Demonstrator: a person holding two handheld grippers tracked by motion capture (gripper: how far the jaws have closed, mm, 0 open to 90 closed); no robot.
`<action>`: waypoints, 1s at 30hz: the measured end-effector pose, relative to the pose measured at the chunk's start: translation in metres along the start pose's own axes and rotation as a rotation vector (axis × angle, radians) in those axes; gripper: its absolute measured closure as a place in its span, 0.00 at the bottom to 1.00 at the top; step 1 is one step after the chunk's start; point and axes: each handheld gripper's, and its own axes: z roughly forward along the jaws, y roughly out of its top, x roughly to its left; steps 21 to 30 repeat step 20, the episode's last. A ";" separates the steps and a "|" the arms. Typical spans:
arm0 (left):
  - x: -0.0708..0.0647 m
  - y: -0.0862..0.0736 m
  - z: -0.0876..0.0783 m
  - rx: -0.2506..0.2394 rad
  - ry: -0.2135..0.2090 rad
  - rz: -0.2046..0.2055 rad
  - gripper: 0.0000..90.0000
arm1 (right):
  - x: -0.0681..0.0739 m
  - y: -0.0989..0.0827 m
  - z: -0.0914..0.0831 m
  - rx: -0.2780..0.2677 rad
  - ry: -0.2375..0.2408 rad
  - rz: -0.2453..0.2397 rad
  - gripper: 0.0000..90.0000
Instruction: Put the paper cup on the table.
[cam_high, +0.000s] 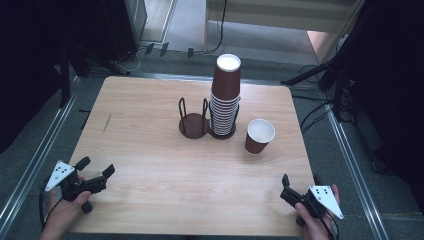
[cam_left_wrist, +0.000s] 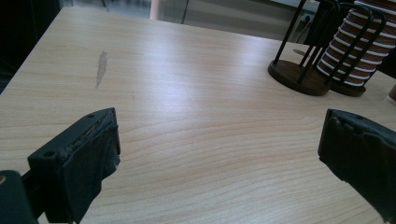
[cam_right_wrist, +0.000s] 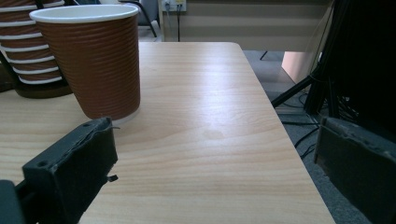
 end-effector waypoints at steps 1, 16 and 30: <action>0.000 0.000 0.000 0.000 0.000 0.000 0.00 | 0.000 -0.001 -0.001 0.003 -0.001 0.004 0.00; 0.000 0.000 0.000 0.001 -0.002 -0.004 0.00 | -0.008 -0.006 -0.009 0.015 -0.035 -0.014 0.00; 0.000 0.000 0.000 0.002 -0.004 -0.004 0.00 | -0.009 -0.006 -0.008 0.013 -0.038 -0.009 0.00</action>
